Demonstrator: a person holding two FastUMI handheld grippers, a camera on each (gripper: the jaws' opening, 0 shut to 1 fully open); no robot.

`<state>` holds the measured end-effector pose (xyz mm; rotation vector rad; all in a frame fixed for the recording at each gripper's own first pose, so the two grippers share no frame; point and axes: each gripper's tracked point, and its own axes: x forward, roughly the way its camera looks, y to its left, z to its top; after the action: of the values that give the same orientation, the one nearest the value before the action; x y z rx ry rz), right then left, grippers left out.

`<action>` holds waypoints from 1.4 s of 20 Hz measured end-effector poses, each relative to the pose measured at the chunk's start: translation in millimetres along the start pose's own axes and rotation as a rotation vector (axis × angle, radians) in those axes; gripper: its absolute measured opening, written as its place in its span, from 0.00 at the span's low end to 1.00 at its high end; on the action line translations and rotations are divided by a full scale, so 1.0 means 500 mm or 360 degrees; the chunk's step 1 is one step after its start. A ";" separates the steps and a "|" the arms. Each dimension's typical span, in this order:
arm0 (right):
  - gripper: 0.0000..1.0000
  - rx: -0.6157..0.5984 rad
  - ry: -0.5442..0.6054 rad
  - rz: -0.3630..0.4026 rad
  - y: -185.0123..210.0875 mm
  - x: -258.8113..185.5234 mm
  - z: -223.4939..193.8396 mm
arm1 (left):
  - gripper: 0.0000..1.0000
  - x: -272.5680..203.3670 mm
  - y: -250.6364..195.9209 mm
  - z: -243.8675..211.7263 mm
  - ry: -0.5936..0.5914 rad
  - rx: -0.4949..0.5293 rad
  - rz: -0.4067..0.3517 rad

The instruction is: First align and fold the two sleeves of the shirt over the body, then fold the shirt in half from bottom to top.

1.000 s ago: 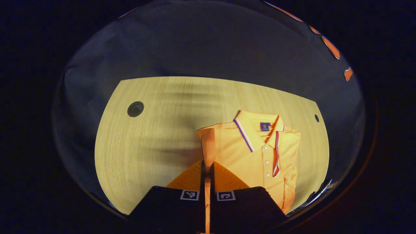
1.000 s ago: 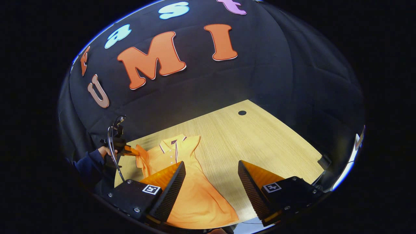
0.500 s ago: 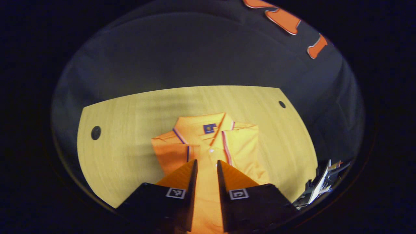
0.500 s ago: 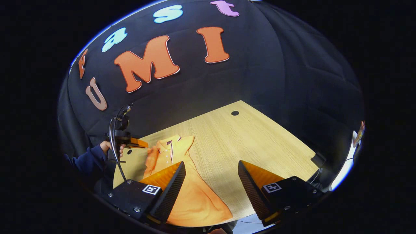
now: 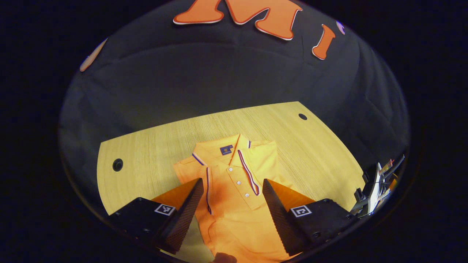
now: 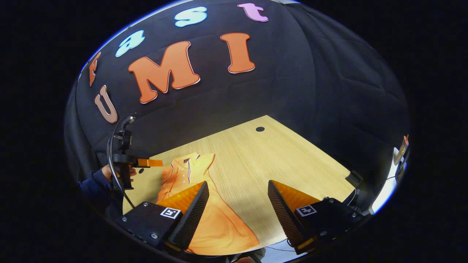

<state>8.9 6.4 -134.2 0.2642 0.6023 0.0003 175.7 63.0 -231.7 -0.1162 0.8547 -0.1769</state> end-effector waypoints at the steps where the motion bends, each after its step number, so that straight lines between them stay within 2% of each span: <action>1: 0.99 -0.0037 -0.0046 0.0005 0.003 0.001 0.011 | 0.98 -0.026 -0.002 0.005 -0.0061 0.0005 0.0019; 6: 0.99 -0.0239 -0.0236 0.0162 0.056 -0.001 0.054 | 0.98 -0.203 -0.021 0.028 -0.0436 -0.0086 0.0148; 11: 0.99 -0.0378 -0.0415 0.0359 0.099 -0.030 0.076 | 0.99 -0.400 -0.023 0.041 -0.0845 -0.0038 0.0369; 16: 0.98 -0.0429 -0.0615 0.0569 0.129 -0.072 0.087 | 0.98 -0.561 -0.081 -0.008 -0.1198 0.0089 0.0585; 17: 0.98 -0.0443 -0.0583 0.0590 0.124 -0.076 0.069 | 0.98 -0.587 -0.096 -0.025 -0.1229 0.0105 0.0626; 21: 0.98 -0.0473 -0.0509 0.0640 0.105 -0.079 0.006 | 0.97 -0.633 -0.133 -0.111 -0.1287 0.0085 0.0724; 24: 0.98 -0.0495 -0.0348 0.0656 0.089 -0.059 -0.071 | 0.97 -0.604 -0.121 -0.214 -0.1103 0.0067 0.0772; 28: 0.98 -0.0529 -0.0120 0.0660 0.056 -0.036 -0.168 | 0.97 -0.565 -0.118 -0.317 -0.0889 -0.0014 0.0749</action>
<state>-50.9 52.9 -183.9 0.0618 0.4550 0.4846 -132.5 57.0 -116.0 0.0313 0.3076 0.2930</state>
